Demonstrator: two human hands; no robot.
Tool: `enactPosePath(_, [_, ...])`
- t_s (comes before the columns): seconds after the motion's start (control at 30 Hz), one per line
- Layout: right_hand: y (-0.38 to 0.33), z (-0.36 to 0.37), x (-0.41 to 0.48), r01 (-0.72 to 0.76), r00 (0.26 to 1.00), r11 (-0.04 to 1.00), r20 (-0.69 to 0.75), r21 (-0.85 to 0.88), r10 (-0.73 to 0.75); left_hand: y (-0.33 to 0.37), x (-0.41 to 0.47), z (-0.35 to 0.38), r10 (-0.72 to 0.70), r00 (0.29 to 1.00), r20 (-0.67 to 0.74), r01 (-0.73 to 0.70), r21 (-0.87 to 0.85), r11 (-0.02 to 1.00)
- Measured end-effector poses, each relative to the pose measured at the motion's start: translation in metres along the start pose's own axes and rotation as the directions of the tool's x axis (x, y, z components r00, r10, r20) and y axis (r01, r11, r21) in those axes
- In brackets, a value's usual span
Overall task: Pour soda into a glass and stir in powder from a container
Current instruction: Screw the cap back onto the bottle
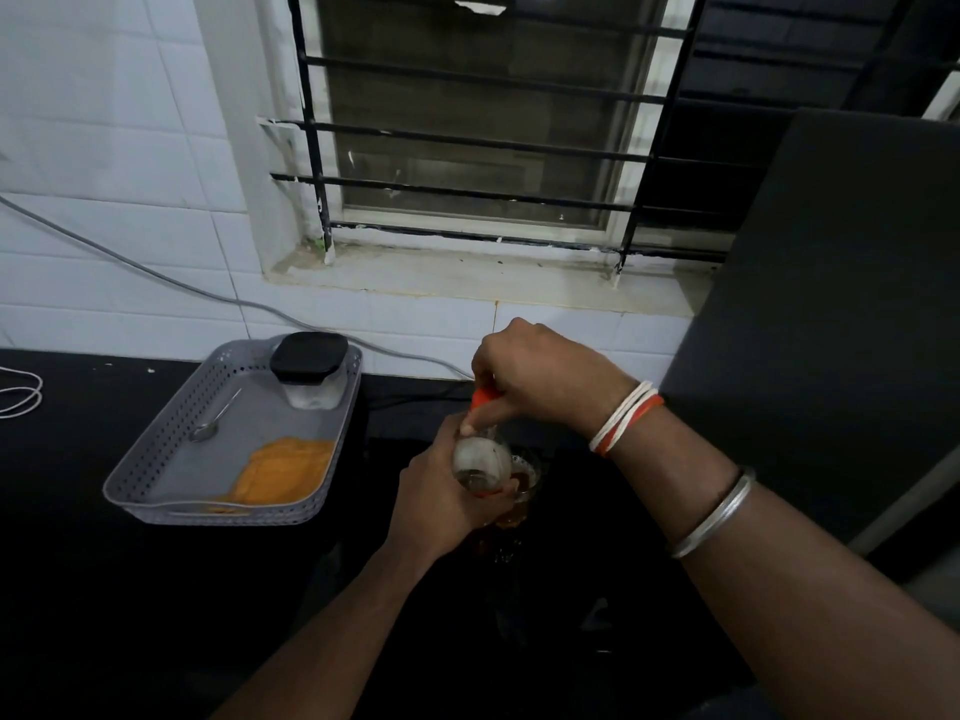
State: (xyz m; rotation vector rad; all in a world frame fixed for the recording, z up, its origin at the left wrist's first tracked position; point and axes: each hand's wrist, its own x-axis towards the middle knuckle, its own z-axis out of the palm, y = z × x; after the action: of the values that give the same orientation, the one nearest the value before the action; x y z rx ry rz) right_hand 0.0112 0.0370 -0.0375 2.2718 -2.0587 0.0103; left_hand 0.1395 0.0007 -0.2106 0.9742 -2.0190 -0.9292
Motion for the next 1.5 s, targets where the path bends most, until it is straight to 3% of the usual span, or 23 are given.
enactPosePath(0.1, [-0.012, 0.011, -0.003, -0.142, 0.988, 0.968, -0.087, -0.207, 0.126, -0.001, 0.001, 0.001, -0.002, 1.0, -0.011, 0.002, 0.019, 1.0])
enactPosePath(0.2, [-0.021, 0.022, -0.009, -0.258, 0.962, 0.945, -0.148, -0.201, 0.231, -0.003, 0.002, 0.001, -0.001, 1.0, -0.012, 0.002, 0.024, 1.0])
enactPosePath(0.27, [-0.015, 0.03, -0.01, -0.224, 0.971, 0.967, -0.116, -0.118, 0.211, -0.002, 0.002, 0.002, -0.022, 1.0, 0.001, 0.022, 0.043, 0.999])
enactPosePath(0.4, [0.0, 0.025, -0.017, 0.022, 1.0, 0.966, -0.006, 0.257, -0.021, -0.003, 0.002, 0.002, -0.012, 1.0, 0.004, 0.012, 0.022, 1.0])
enactPosePath(0.47, [0.003, 0.023, -0.019, 0.059, 0.998, 0.975, -0.002, 0.214, -0.06, -0.003, 0.002, 0.002, -0.021, 1.0, 0.006, 0.021, 0.008, 1.0])
enactPosePath(0.7, [-0.011, 0.025, -0.012, -0.194, 0.978, 0.981, -0.083, -0.01, 0.192, 0.003, 0.0, -0.001, -0.049, 0.998, 0.048, 0.049, -0.005, 0.999])
enactPosePath(0.77, [-0.006, 0.022, -0.014, -0.167, 0.984, 0.986, -0.069, -0.008, 0.166, 0.003, 0.0, -0.001, -0.045, 0.998, 0.044, 0.045, -0.001, 0.999])
enactPosePath(0.93, [0.017, 0.003, -0.021, 0.094, 0.996, 0.975, -0.031, 0.203, -0.089, 0.003, -0.001, -0.001, -0.051, 0.998, 0.02, 0.052, -0.019, 0.998])
enactPosePath(1.07, [0.01, 0.008, -0.016, -0.034, 0.997, 0.985, -0.066, 0.169, 0.045, 0.005, 0.0, 0.0, -0.052, 0.998, 0.019, 0.052, -0.012, 0.999])
enactPosePath(1.23, [-0.001, 0.01, -0.017, -0.114, 0.989, 0.987, -0.112, -0.11, 0.101, 0.001, 0.0, 0.002, -0.062, 0.998, 0.021, 0.061, 0.032, 0.998])
enactPosePath(1.4, [0.009, 0.01, -0.021, 0.042, 0.998, 0.994, -0.052, 0.098, -0.037, 0.0, -0.001, 0.003, -0.052, 0.999, -0.003, 0.052, 0.006, 0.999])
enactPosePath(1.5, [0.011, 0.012, -0.018, 0.033, 0.998, 0.993, -0.063, 0.11, -0.026, -0.001, 0.0, 0.004, -0.055, 0.998, -0.017, 0.055, 0.013, 0.998])
